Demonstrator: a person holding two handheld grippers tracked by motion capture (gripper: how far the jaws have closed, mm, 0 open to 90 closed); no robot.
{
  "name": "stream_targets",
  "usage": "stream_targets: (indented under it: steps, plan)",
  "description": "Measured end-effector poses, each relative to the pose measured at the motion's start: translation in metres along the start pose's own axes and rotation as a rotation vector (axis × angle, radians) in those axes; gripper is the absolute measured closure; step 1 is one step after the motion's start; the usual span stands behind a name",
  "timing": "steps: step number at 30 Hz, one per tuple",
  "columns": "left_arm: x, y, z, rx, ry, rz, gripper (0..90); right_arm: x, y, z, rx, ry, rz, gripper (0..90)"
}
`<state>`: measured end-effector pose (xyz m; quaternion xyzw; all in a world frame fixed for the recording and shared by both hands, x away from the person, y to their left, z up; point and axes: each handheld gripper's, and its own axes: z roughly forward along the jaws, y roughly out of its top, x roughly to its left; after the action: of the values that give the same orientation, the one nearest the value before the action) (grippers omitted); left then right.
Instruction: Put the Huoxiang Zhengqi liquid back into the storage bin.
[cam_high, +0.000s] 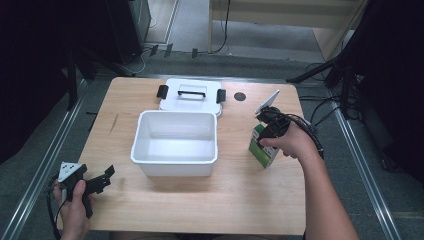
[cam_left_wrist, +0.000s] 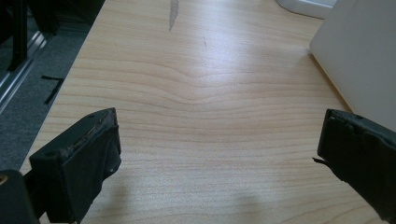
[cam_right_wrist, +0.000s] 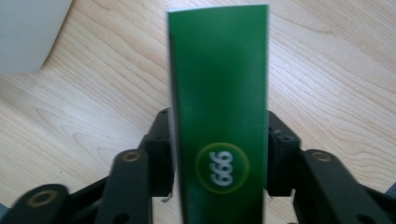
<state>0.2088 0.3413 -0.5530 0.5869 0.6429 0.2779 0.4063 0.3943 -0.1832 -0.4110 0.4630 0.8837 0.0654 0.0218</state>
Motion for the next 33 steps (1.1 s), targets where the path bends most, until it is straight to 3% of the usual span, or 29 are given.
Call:
stream_targets:
  steps: [4,8,12,19,24,29,33]
  plan:
    - [0.000,0.000,0.000,0.000,-0.001,-0.001,0.1,0.002,0.001,-0.004,0.007,-0.025,-0.020,64.5]
    - [0.000,0.000,0.000,0.002,-0.001,0.002,0.1,0.006,0.001,-0.008,-0.020,-0.012,-0.117,64.7]
    - [0.000,0.000,0.000,0.001,-0.001,0.002,0.1,0.015,0.000,-0.019,-0.056,-0.035,-0.263,64.6]
    - [0.000,0.000,0.000,-0.001,-0.002,0.003,0.1,0.032,0.002,-0.046,-0.068,-0.034,-0.431,64.6]
    - [0.000,0.000,0.000,0.001,-0.002,0.003,0.1,0.042,0.005,-0.064,-0.099,-0.017,-0.531,64.6]
    - [0.000,0.000,0.000,0.003,-0.003,0.003,0.1,0.049,0.010,-0.078,-0.105,-0.029,-0.605,64.5]
    - [0.000,0.000,0.000,0.003,-0.004,0.004,0.1,0.053,0.015,-0.087,-0.125,-0.038,-0.699,64.6]
